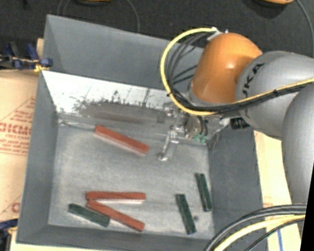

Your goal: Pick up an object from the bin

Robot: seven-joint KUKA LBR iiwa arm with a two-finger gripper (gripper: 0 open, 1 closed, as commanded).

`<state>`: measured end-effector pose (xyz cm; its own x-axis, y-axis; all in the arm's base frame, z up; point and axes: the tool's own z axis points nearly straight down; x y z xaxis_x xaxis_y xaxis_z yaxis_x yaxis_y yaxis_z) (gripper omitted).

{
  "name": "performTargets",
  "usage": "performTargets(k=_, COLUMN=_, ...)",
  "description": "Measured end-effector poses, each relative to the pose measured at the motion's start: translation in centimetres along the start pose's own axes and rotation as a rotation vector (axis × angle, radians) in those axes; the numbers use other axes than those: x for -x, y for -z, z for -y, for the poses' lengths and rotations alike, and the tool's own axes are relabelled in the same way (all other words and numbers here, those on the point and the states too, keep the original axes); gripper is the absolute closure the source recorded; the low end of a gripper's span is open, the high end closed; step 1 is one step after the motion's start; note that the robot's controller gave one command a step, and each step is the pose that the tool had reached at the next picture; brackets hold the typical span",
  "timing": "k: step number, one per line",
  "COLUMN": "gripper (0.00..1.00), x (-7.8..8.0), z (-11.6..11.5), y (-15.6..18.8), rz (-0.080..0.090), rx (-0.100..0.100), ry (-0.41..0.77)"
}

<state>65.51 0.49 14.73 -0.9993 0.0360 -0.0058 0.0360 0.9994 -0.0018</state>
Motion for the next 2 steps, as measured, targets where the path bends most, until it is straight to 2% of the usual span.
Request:
performTargets(k=1, gripper=0.0, x=-1.2, z=-4.2, y=-7.5, rz=0.001, rx=0.001, ry=0.109)
performTargets(k=2, gripper=1.0, x=-0.6, z=-6.9, y=-7.5, rz=0.0, rx=0.004, ry=0.036)
